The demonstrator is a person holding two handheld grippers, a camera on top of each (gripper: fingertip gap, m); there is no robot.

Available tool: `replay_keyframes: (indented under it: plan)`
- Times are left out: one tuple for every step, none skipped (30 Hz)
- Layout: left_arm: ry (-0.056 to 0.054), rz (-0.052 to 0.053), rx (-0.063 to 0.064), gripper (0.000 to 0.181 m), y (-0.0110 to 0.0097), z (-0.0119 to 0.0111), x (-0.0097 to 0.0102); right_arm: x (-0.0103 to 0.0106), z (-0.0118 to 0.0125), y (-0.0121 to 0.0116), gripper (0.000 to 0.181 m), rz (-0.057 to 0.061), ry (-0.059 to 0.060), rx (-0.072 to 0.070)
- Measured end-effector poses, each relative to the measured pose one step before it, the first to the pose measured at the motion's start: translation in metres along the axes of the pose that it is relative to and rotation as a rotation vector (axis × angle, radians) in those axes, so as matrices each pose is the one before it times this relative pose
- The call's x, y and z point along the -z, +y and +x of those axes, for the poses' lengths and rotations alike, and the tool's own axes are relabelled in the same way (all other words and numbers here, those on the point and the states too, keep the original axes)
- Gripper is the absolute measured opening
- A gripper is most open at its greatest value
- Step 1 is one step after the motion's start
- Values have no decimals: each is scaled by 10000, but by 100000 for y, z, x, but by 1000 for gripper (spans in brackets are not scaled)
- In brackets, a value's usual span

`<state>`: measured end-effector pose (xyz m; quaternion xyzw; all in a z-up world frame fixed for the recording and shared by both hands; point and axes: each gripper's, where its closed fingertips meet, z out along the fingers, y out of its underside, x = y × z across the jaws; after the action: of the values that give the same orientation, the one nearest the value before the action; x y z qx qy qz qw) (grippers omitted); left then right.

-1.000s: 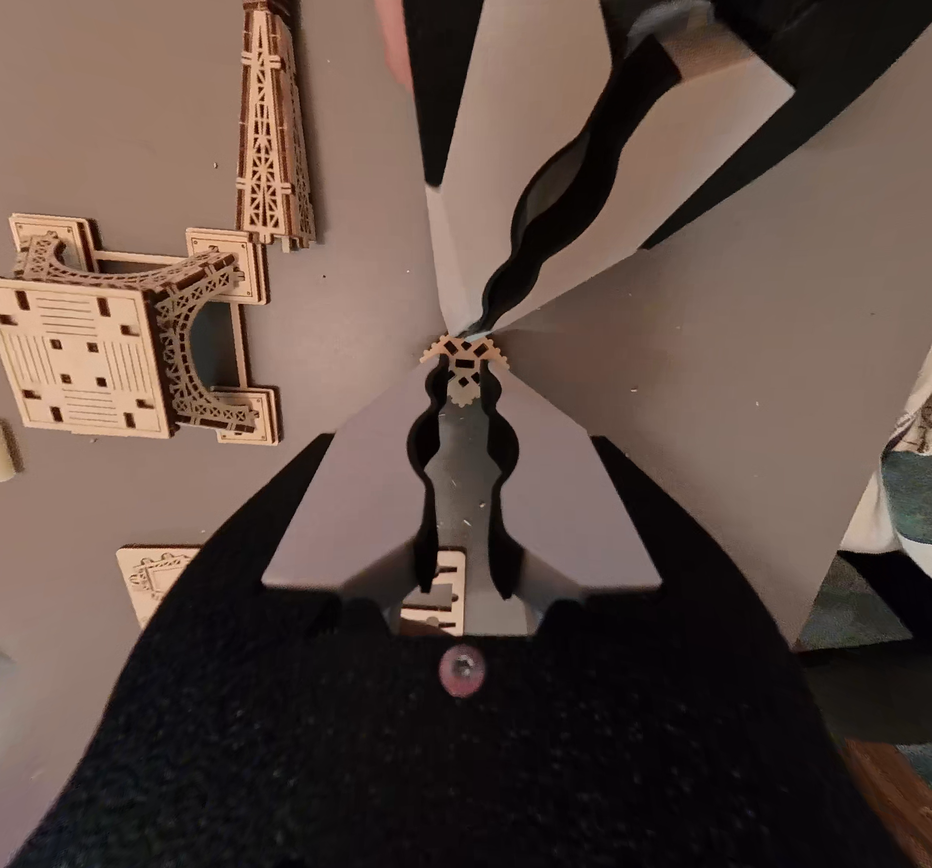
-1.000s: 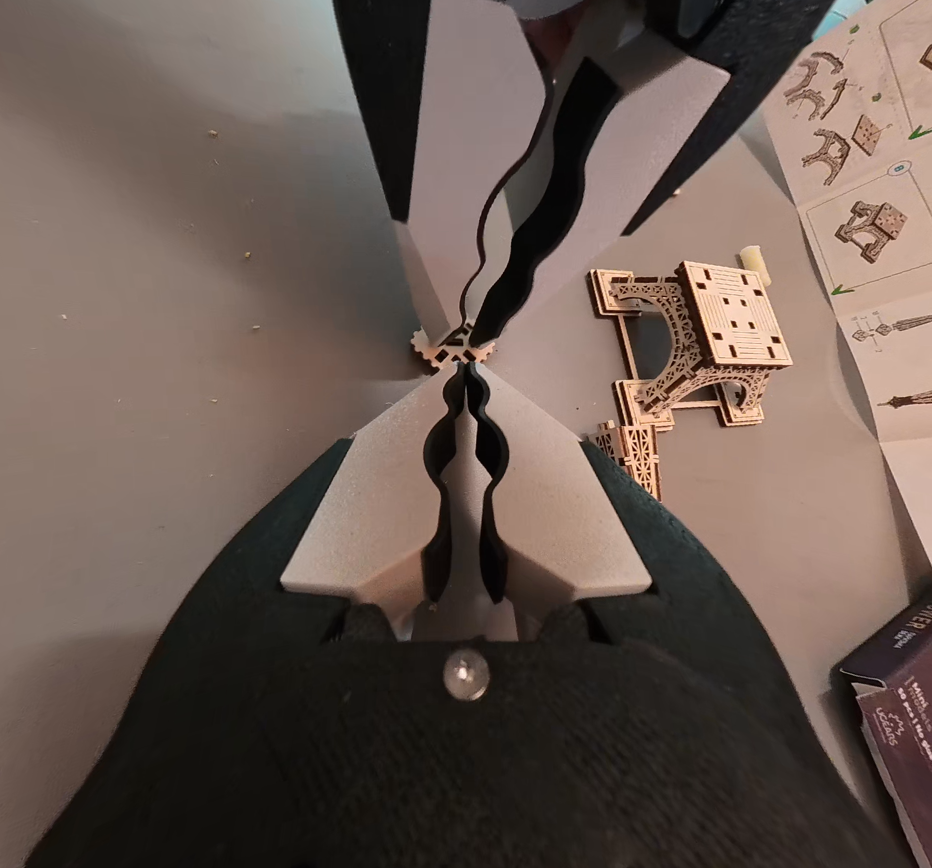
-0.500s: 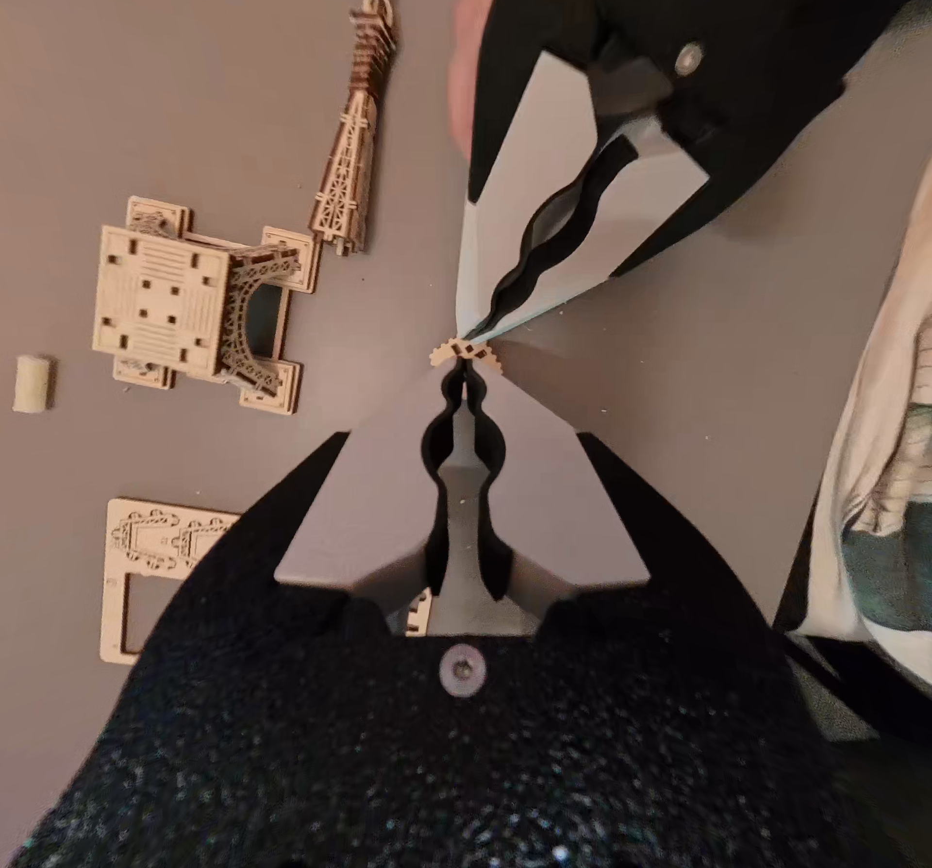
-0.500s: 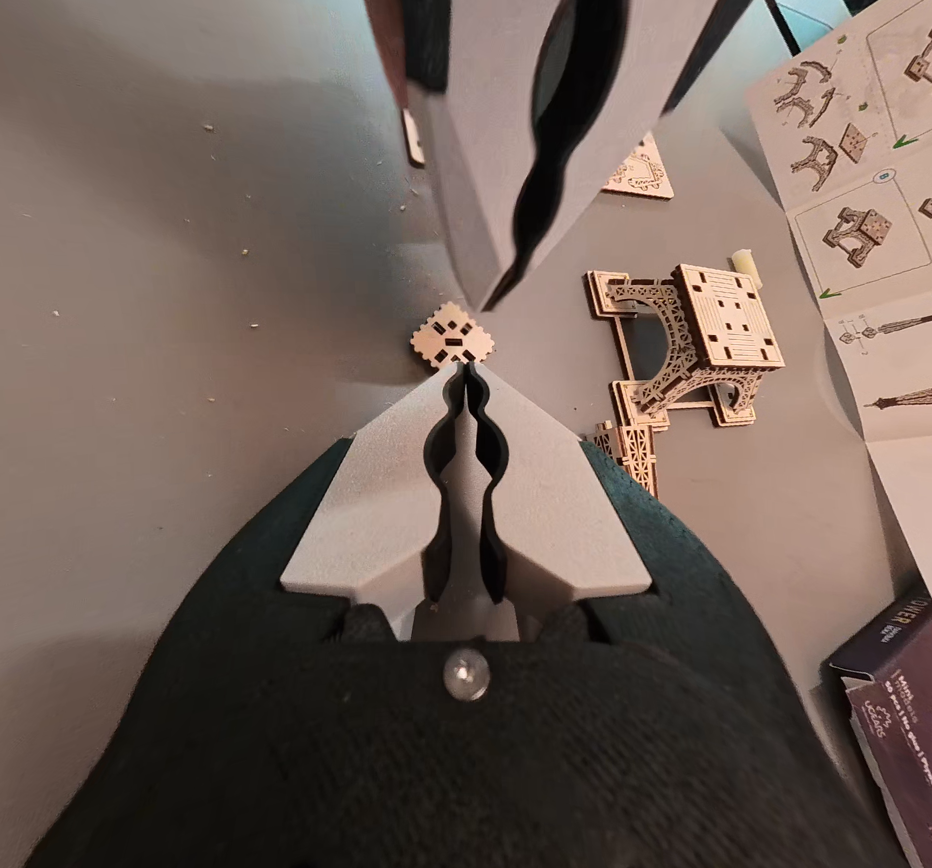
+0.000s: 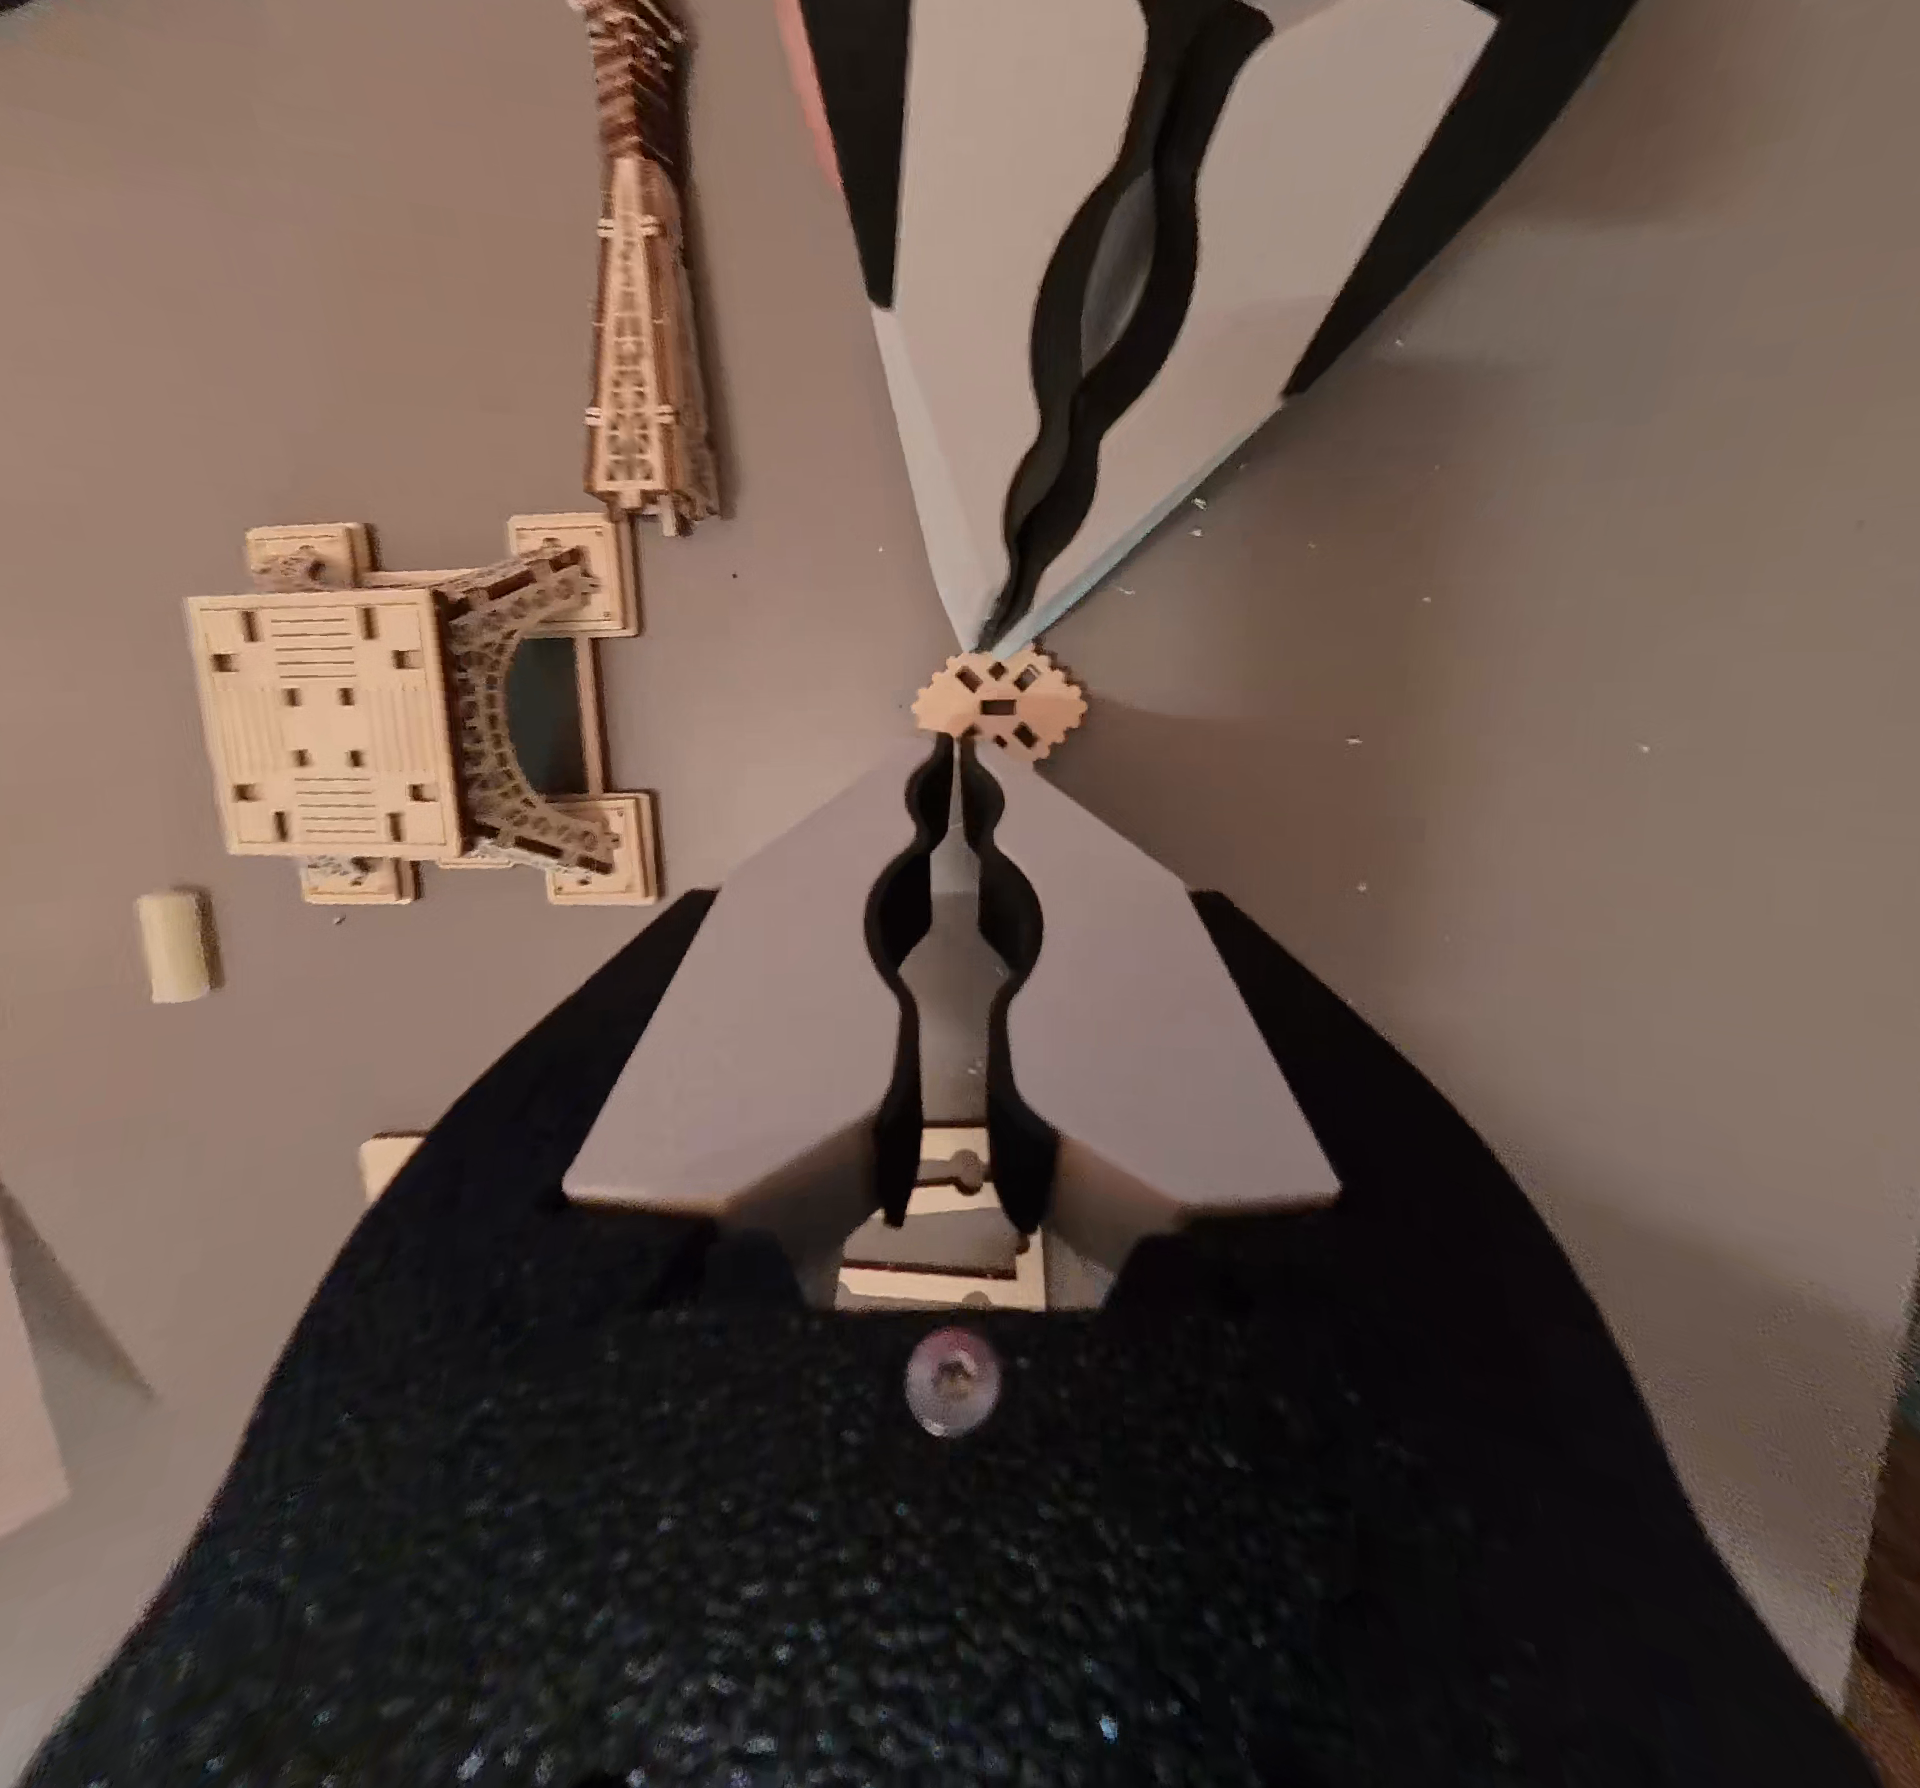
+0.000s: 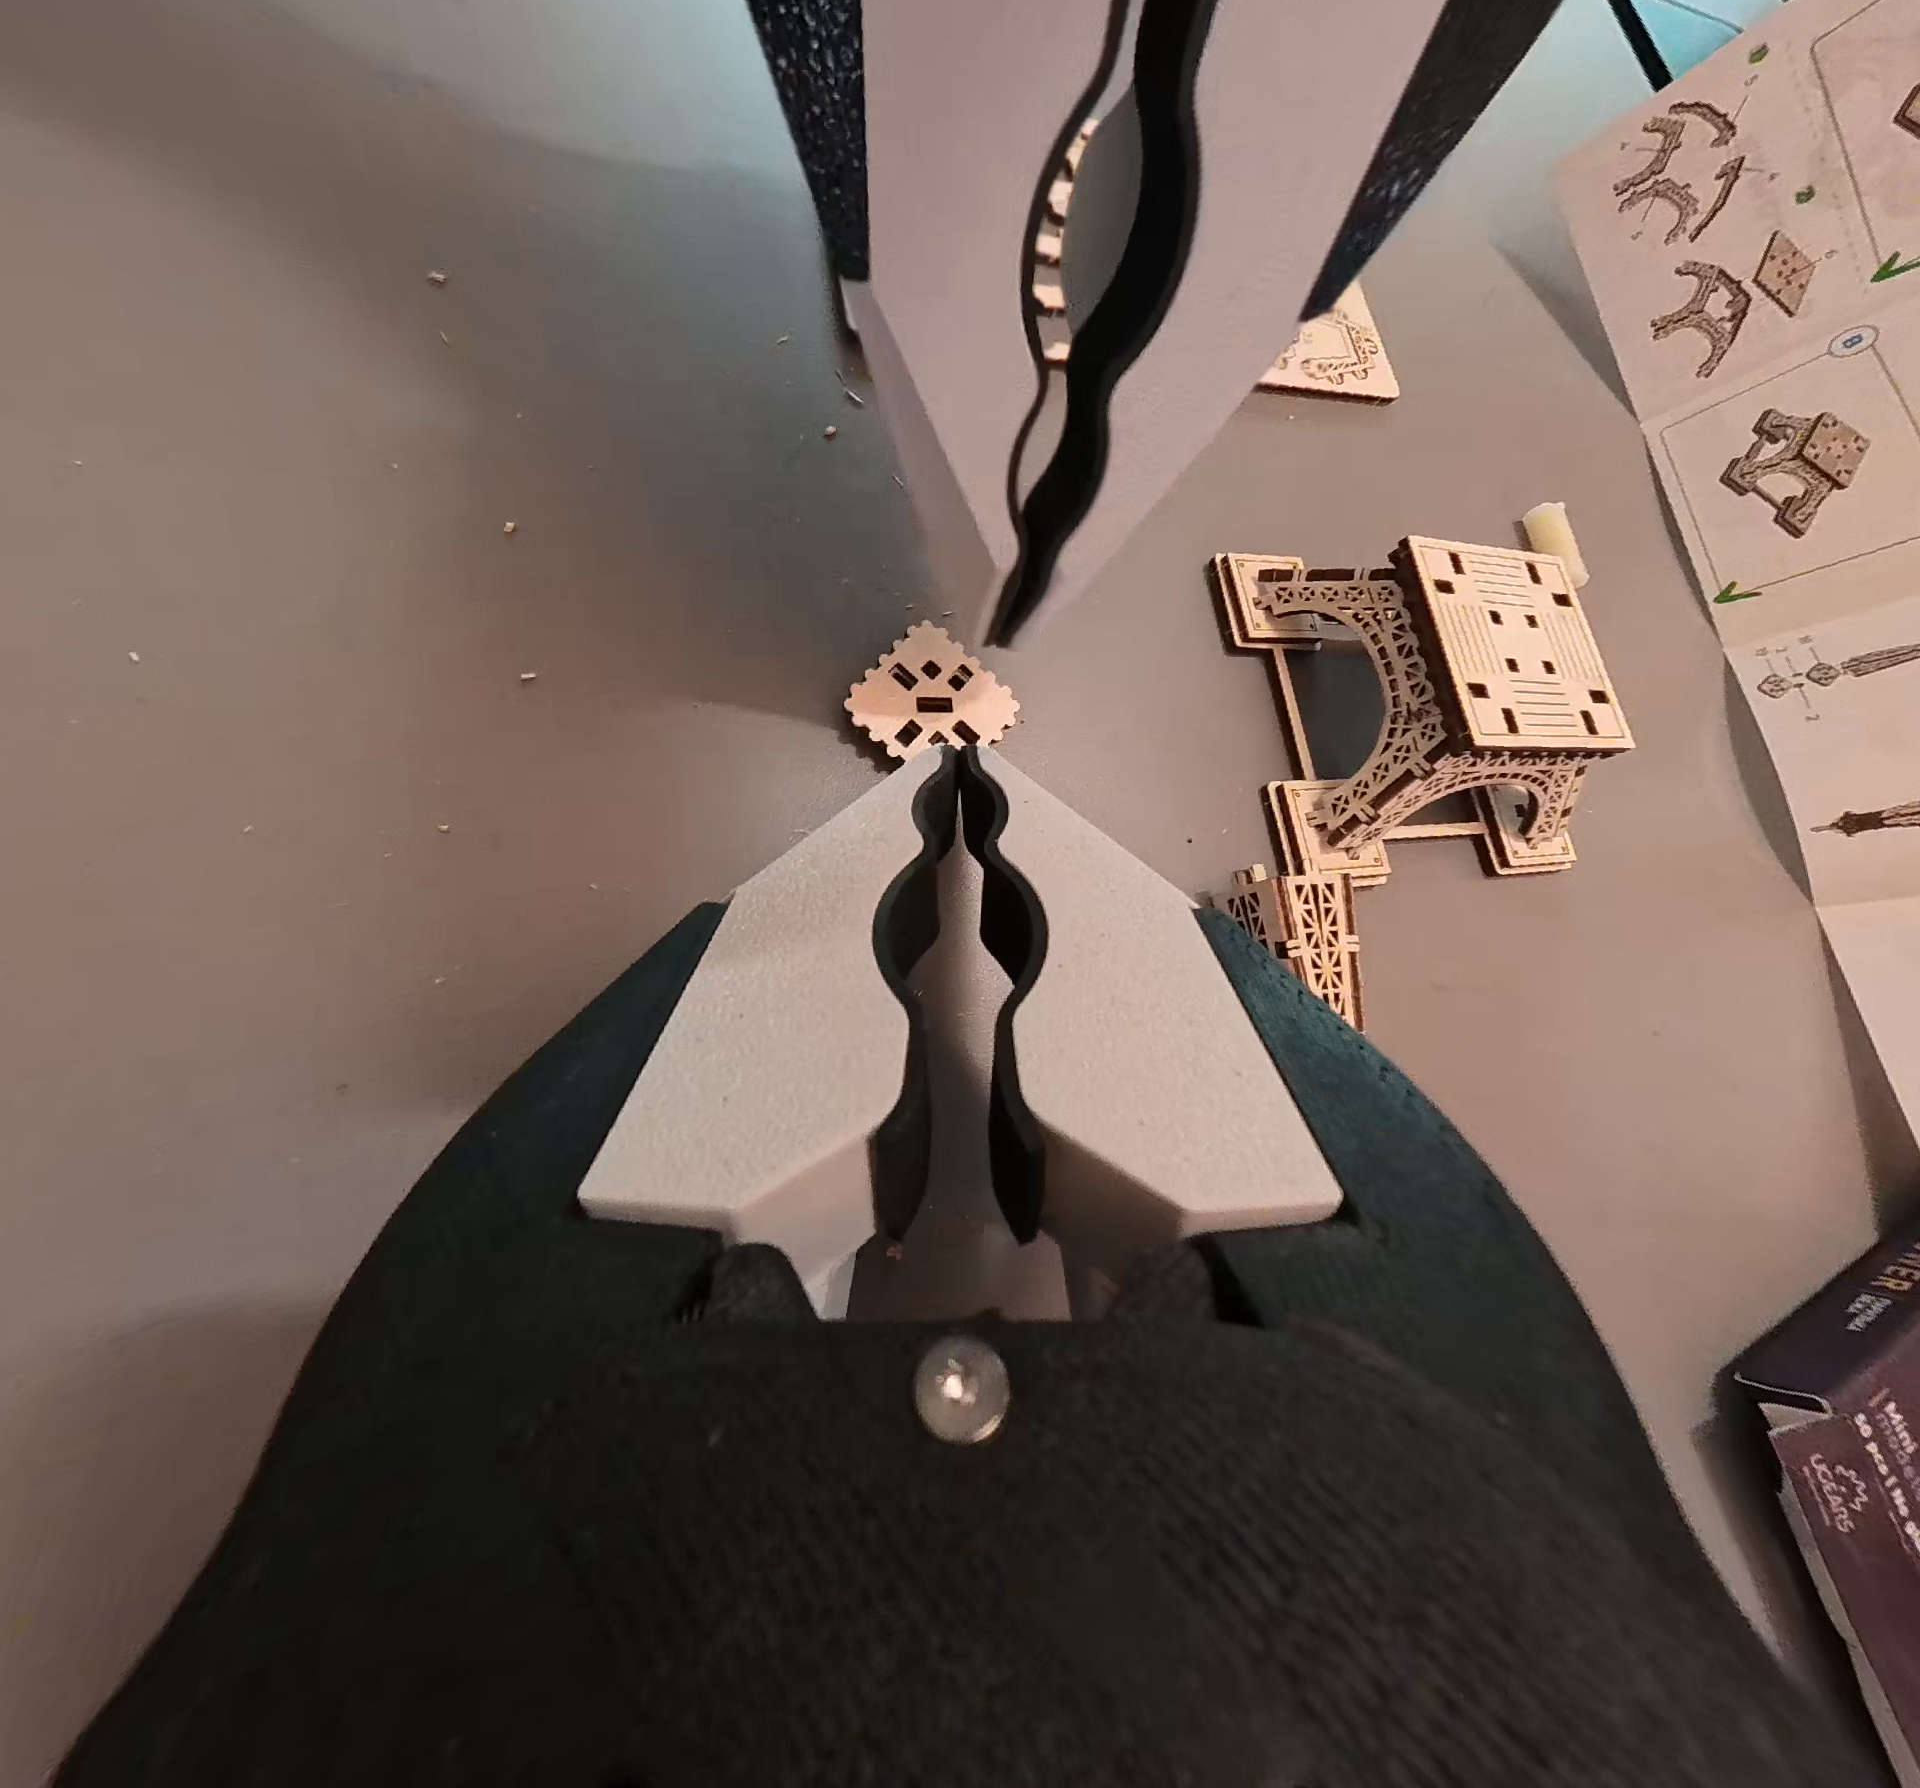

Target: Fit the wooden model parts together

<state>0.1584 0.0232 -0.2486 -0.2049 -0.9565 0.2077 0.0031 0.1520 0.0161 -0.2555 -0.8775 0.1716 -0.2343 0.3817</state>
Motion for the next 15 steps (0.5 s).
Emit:
replay_keyframes:
  plan:
    - [299,-42,-19,0,137,368,-119,7,-7,-2,0,0,-10,-12]
    - [147,11,-49,0,65,191,-123,0,-7,5,0,0,-9,-10]
    - [62,57,-62,0,-15,91,-129,1,6,-3,0,0,-8,-10]
    - [128,-94,-41,0,190,183,-178,6,-7,-7,0,0,-5,-5]
    - [-32,-260,-55,0,423,-54,-210,-5,2,-1,0,0,-3,-3]
    - [-57,105,-52,0,-188,-66,21,17,-6,0,0,0,-2,-3]
    - [47,-31,-64,0,17,90,-29,-5,2,-1,0,0,-3,-3]
    - [-2,-34,-35,0,16,5,-30,-5,-3,0,0,-1,-6,-5]
    - [9,-54,0,0,61,-36,-13,2,-7,-3,0,-1,-14,-16]
    - [70,8,22,0,11,2,-1,8,-2,-1,0,0,-25,-29]
    - [110,76,15,0,1,3,17,-9,-1,-6,0,0,-19,-22]
    - [125,136,29,0,-13,-6,7,6,-7,3,0,-1,1,0]
    - [90,169,71,0,-4,-15,13,3,8,-1,0,1,24,28]
    - [-21,162,55,0,44,-70,40,2,-3,-1,0,0,36,42]
    - [-204,138,24,0,131,-216,100,-3,0,-3,0,0,34,39]
